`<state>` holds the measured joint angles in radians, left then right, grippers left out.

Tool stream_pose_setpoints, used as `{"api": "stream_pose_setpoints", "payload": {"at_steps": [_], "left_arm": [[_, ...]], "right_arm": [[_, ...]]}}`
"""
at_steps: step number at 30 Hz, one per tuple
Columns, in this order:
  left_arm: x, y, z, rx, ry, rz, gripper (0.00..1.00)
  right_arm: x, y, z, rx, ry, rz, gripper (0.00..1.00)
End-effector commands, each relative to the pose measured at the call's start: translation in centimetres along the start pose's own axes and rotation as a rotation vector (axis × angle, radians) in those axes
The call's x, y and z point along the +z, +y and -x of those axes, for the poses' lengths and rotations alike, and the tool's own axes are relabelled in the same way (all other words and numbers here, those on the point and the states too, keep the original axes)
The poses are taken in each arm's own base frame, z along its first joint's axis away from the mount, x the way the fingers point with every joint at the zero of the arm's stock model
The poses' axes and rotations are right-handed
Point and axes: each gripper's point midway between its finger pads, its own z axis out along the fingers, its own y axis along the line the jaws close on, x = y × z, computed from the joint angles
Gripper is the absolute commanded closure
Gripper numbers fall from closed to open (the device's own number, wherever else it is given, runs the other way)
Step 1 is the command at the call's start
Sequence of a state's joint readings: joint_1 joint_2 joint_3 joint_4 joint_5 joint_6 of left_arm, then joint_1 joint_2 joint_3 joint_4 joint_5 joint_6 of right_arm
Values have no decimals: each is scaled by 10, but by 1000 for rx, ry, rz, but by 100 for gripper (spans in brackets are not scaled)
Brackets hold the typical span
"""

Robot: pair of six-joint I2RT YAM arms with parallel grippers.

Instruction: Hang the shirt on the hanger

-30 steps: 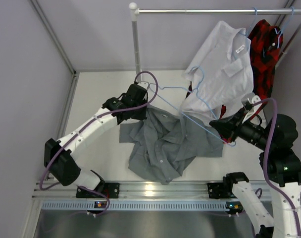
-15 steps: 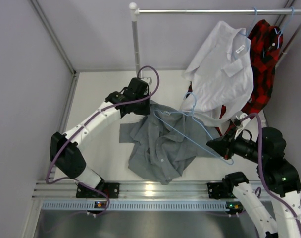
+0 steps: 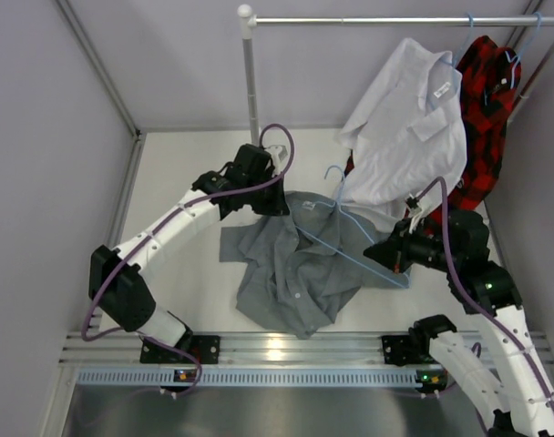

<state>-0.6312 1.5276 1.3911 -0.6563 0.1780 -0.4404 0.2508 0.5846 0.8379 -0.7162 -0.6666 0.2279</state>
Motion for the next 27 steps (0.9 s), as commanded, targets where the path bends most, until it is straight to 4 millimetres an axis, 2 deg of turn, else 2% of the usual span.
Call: {"api": "stream_pose_setpoints", "payload": {"at_steps": [1,3,8,9,11,13,15,16,17,18,19,20,21,22,23,27], "left_arm": [[-11,-24,18,56,-53,-103,100],[-12,-20,16,80,-34,-80,100],[-32,-10,21,144,-34,-8,100],[-36,-8,16,149,-10,2,100],[-47,-17,15,184,-7,-41,100],[-65,-36,12,227,-10,-103,100],[-81,-54,12,286,-25,-149,100],[-88,-65,1,319,-6,-158,100],[-92,-67,2,342,-15,-134,100],[-95,-73,-2,362,-13,-133,100],[-100,-85,-4,391,-17,-147,100],[-103,-85,-4,390,-23,-125,100],[-104,-87,-3,391,-30,-119,100],[-107,-88,0,377,-46,-112,100],[-108,-86,4,372,-61,-96,100],[-109,-55,22,344,-130,102,100]], "right_arm": [[7,28,27,-84,-87,153,100],[7,40,20,-99,-52,217,100],[-3,41,17,-181,-39,185,100],[-4,41,17,-186,-44,186,100],[-1,45,21,-177,-66,217,100],[9,41,16,-126,-58,236,100],[16,46,32,-156,-133,280,100],[22,46,31,-117,-146,294,100],[24,49,46,-153,-209,304,100],[27,52,49,-155,-216,305,100],[30,51,58,-178,-233,274,100],[35,38,70,-187,-273,172,100],[38,38,68,-199,-258,138,100],[38,24,79,-220,-298,34,100],[40,24,79,-231,-298,18,100],[51,24,62,-250,-236,13,100]]}}
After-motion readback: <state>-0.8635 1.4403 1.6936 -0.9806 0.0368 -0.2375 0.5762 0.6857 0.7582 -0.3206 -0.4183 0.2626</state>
